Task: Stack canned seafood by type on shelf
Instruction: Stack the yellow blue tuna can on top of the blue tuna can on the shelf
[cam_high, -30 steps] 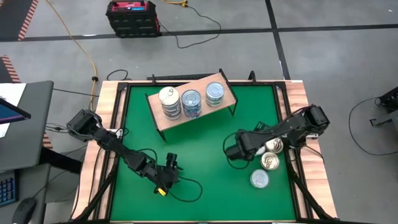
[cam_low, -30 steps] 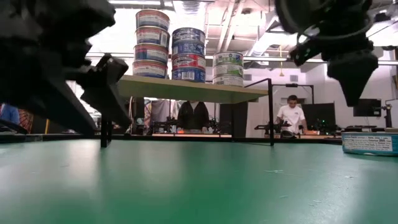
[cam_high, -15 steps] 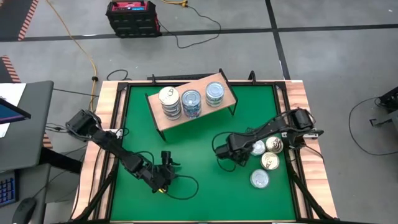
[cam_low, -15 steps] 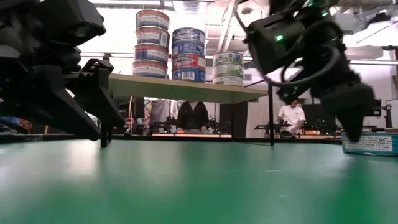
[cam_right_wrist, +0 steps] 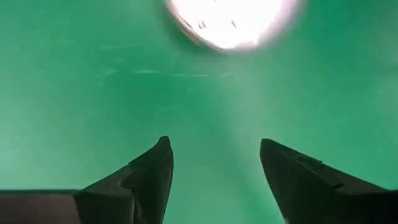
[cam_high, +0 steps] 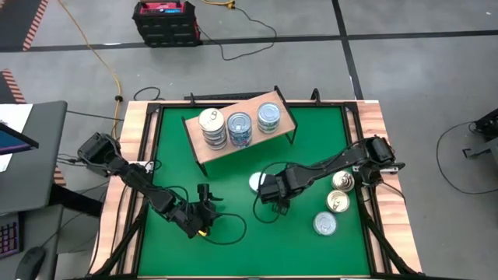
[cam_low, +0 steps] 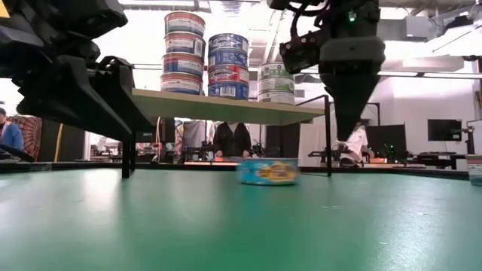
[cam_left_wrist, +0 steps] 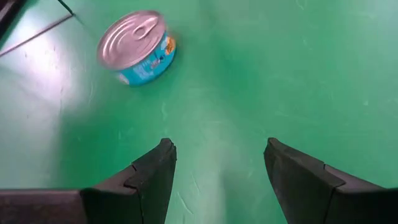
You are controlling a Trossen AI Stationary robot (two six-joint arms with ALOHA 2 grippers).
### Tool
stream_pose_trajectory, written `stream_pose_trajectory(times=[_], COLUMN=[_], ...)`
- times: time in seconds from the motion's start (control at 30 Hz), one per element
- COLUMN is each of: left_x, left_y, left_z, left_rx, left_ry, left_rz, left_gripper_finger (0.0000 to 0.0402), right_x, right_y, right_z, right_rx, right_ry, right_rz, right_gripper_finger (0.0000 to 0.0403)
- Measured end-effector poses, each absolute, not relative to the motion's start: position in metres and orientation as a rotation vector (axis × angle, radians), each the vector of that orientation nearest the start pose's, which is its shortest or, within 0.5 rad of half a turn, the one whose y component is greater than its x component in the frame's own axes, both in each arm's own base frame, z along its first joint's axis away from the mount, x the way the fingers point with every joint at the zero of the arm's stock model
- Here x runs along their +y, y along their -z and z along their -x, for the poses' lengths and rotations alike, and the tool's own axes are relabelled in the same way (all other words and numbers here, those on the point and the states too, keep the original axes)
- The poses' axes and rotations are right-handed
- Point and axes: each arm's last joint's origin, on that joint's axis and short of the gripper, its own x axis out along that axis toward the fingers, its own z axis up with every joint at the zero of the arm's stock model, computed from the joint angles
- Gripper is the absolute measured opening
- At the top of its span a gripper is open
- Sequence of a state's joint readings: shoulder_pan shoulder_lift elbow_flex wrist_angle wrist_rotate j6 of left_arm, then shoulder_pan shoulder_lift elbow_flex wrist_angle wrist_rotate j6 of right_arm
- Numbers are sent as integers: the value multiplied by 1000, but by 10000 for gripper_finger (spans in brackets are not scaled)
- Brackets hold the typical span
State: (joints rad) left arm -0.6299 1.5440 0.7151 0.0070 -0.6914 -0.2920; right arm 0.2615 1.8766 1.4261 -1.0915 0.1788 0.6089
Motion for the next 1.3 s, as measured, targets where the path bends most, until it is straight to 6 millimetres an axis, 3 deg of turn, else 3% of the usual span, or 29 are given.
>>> stream_pose_trajectory(times=[0.2, 0.33, 0.5, 0.63, 0.77, 0.93, 1.2, 1.3], left_x=[-149, -142, -126, -112, -98, -90, -92, -92], left_y=[-160, -159, -143, -135, -135, -132, -128, -127], left_z=[-241, -244, -242, -242, -251, -254, -251, -250], left_rx=[639, 610, 581, 533, 531, 591, 657, 683], left_ry=[-187, -270, -323, -339, -289, -228, -155, -140], left_rz=[-198, -191, -144, -96, -23, 38, 47, 40], left_gripper_finger=[236, 236, 236, 236, 236, 236, 236, 236], right_x=[79, 67, 40, 31, 32, 41, 88, 101], right_y=[-205, -187, -156, -145, -133, -133, -146, -150], right_z=[-345, -358, -347, -337, -347, -361, -374, -372], right_rx=[1275, 1151, 1164, 1111, 1035, 936, 770, 745], right_ry=[593, 669, 761, 832, 690, 481, 79, 50], right_rz=[-51, -4, 20, 81, 58, 8, -3, 42], right_gripper_finger=[276, 276, 276, 276, 276, 276, 276, 276])
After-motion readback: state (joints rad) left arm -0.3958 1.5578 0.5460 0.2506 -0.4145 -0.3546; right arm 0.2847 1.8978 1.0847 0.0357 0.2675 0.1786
